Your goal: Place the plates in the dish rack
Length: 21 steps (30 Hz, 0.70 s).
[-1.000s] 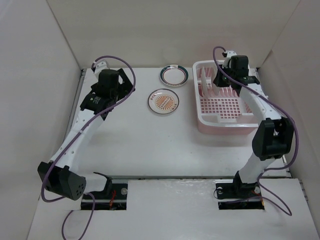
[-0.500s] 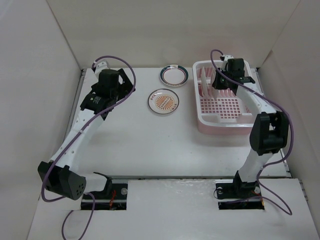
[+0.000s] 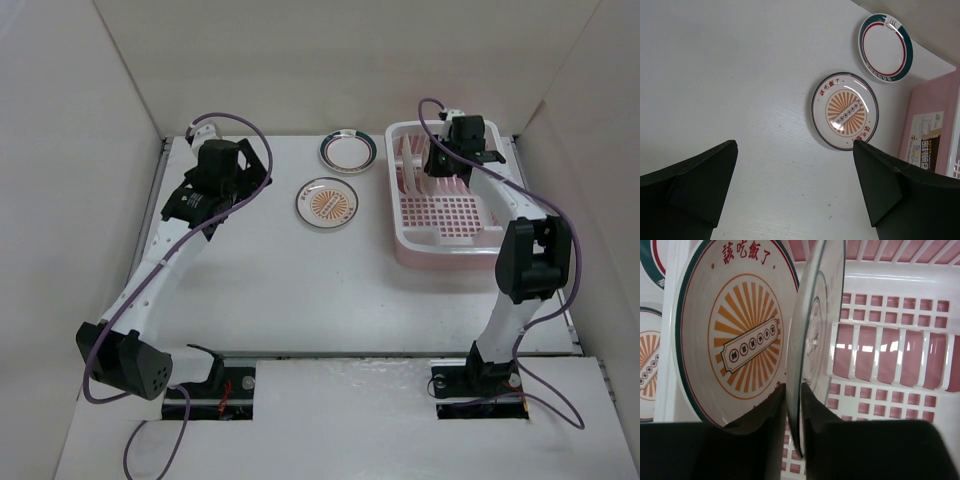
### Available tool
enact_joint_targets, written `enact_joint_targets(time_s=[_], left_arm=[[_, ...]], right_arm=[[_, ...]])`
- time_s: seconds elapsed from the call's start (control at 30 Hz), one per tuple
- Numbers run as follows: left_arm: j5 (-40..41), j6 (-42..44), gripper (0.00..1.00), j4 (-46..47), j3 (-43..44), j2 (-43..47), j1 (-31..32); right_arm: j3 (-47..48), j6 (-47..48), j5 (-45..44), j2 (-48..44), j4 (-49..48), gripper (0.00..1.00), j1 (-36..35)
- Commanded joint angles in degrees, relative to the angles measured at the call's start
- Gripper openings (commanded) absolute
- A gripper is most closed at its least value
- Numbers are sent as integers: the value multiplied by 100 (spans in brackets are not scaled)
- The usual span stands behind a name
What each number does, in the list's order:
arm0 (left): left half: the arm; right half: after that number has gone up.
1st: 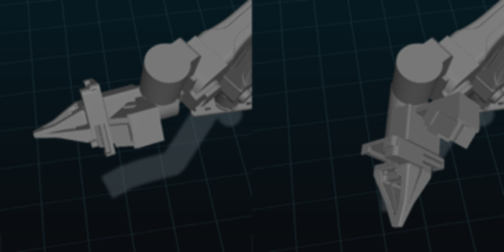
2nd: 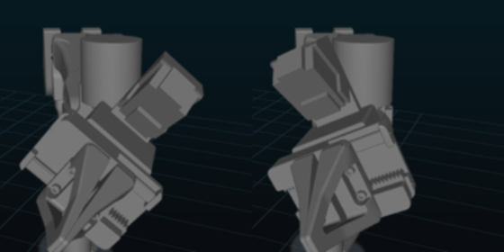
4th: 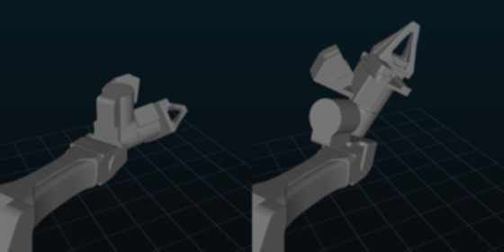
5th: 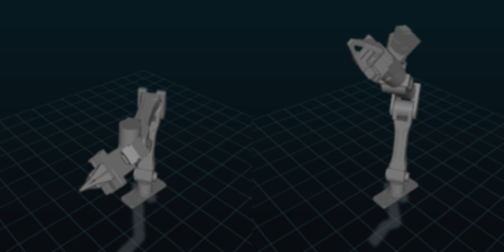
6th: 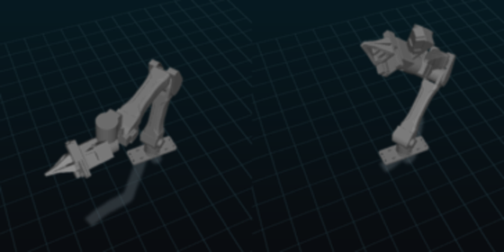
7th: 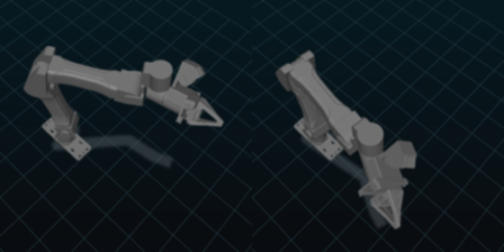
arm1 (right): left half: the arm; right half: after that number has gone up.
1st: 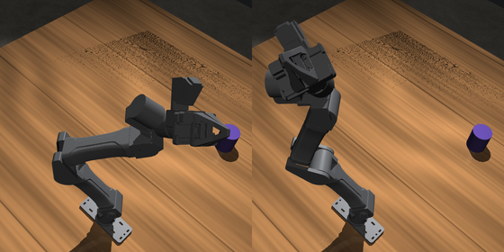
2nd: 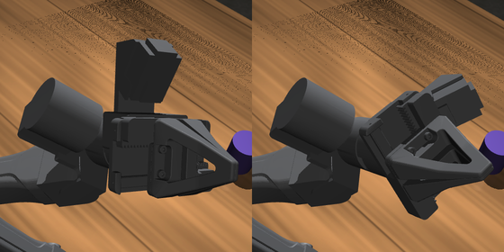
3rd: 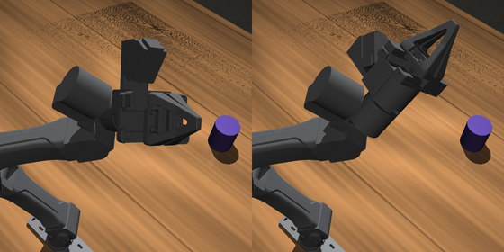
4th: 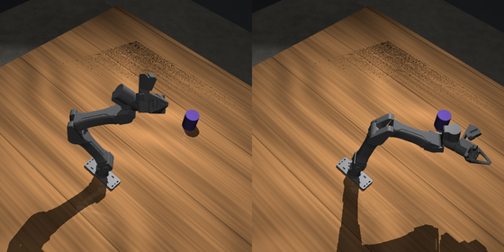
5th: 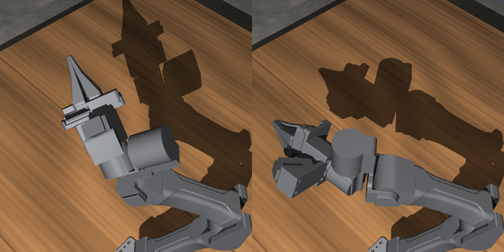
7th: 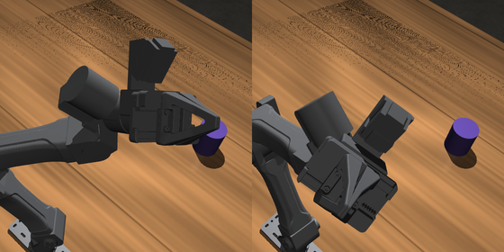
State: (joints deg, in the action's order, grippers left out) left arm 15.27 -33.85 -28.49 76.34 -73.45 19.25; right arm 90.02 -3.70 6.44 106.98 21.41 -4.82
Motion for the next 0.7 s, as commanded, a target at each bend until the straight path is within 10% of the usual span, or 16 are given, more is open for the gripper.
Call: enact_joint_targets(time_s=[0.0,0.53,0.67], left_arm=[[-41,71,100,133,-49,24,-35],[-357,124,100,379,-154,-204,-35],[-708,124,100,651,-206,-564,-35]], right_arm=[[306,-51,-55,16,-216,23,42],[411,-104,-563,-774,21,100,42],[411,-253,-1433,-1493,188,100,42]])
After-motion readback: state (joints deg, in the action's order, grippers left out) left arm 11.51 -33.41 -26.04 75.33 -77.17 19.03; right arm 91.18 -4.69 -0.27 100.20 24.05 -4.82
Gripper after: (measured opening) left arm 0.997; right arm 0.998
